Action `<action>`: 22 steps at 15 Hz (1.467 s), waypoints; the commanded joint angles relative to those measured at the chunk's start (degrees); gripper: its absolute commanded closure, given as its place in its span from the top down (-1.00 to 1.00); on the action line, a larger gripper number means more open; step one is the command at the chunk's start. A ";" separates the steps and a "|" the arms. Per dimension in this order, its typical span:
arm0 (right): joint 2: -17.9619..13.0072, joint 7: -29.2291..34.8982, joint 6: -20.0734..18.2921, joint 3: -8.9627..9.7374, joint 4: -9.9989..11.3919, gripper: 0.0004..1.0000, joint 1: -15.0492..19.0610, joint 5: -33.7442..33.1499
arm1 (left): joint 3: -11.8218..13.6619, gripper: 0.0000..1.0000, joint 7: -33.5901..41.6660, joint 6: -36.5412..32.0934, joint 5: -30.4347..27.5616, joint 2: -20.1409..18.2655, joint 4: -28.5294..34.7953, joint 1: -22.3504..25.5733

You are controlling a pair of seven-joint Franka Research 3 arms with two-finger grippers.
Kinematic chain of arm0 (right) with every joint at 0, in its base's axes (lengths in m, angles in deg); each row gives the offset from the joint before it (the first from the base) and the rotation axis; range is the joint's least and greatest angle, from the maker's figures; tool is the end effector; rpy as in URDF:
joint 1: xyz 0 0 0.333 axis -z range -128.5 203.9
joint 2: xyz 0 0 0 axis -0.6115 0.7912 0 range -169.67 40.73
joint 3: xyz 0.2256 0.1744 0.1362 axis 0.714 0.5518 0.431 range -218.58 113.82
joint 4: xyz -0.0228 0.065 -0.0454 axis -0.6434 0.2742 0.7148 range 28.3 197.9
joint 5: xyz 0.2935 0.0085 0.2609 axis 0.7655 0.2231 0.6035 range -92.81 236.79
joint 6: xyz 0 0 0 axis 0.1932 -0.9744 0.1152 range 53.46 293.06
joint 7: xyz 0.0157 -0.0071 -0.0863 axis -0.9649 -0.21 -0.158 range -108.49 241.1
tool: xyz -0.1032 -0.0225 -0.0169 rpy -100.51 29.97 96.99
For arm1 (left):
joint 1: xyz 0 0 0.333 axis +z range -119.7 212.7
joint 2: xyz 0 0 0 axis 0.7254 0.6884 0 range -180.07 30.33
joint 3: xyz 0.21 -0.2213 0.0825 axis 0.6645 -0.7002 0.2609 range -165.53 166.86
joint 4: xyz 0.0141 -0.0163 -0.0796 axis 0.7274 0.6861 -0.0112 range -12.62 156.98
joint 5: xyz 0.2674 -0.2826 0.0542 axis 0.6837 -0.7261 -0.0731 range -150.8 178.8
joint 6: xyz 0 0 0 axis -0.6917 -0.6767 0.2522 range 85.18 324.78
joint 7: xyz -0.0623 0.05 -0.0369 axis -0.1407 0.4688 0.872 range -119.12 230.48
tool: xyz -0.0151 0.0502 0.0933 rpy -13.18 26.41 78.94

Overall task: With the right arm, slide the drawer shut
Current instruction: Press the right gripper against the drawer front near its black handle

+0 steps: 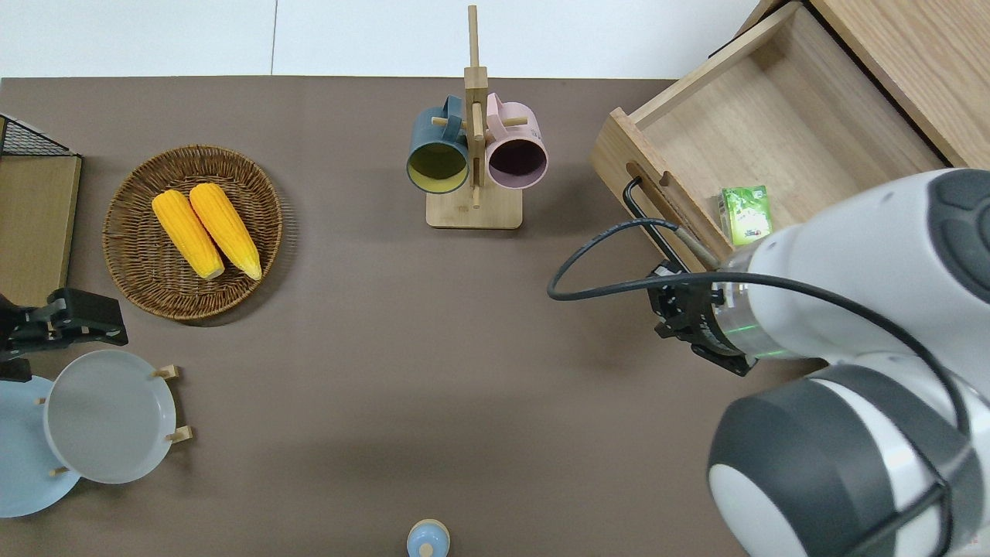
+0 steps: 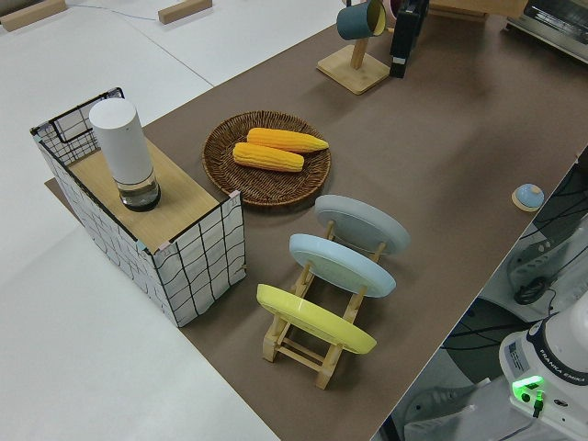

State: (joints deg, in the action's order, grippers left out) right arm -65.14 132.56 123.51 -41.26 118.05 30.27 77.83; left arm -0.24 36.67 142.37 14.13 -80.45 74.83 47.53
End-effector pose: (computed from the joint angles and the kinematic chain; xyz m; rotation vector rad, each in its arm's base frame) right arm 0.5240 0.1871 0.5860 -2.8042 1.2561 0.1137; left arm 0.5092 0.0009 0.6317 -3.0725 -0.5182 0.1651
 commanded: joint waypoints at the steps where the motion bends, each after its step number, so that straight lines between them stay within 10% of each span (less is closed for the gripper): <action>1: 2.78 4.85 3.35 0.04 0.49 -1.00 -1.62 -0.12 | 0.29 0.99 0.56 -0.12 -0.21 -0.49 -0.02 -0.24; 22: 14.38 12.68 15.22 -0.75 -0.21 -1.00 -4.09 -11.73 | 0.29 0.99 0.56 -0.12 -0.21 -0.49 -0.02 -0.24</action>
State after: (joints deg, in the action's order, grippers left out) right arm -51.70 143.75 137.24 -41.69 118.35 26.57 68.60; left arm -0.24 36.67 142.37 14.13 -80.45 74.83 47.53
